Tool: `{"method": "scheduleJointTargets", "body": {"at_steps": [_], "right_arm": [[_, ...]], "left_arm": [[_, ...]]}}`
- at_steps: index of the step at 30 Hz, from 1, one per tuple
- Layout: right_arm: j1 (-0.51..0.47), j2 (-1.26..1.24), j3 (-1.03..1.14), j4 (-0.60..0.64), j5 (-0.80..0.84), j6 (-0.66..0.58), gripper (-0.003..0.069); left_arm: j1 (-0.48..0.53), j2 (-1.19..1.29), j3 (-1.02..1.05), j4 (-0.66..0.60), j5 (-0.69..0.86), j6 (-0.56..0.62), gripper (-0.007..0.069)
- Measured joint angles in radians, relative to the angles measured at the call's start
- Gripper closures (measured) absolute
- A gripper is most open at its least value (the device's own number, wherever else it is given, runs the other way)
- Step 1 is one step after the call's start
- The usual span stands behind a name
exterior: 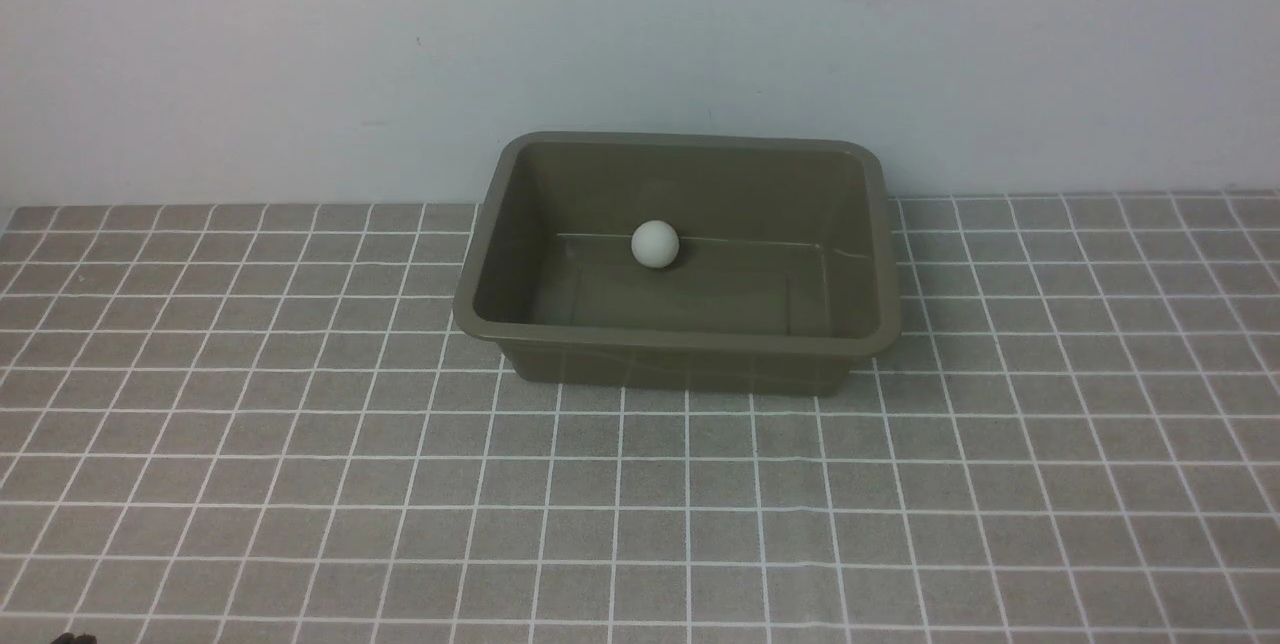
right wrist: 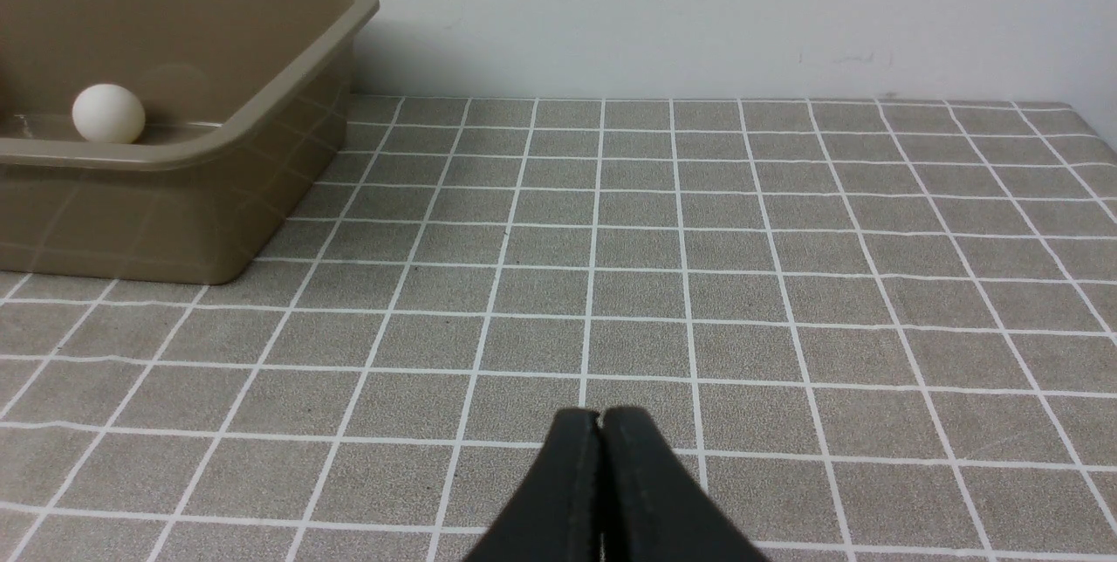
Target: Put the table tennis balls into the box on the grey coffee tablecloth.
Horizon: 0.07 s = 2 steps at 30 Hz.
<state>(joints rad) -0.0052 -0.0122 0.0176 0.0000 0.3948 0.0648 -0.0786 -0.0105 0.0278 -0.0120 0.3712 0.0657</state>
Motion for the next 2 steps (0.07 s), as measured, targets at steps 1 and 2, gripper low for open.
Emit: {"method": "scheduleJointTargets", "body": {"at_steps": [1, 2], "right_arm": [[0.0, 0.0, 0.0, 0.0, 0.0, 0.0, 0.0673], [0.0, 0.0, 0.0, 0.0, 0.0, 0.0, 0.0673]], "left_arm": [[0.0, 0.0, 0.0, 0.0, 0.0, 0.0, 0.0629], [0.0, 0.0, 0.0, 0.0, 0.0, 0.0, 0.0629]]}}
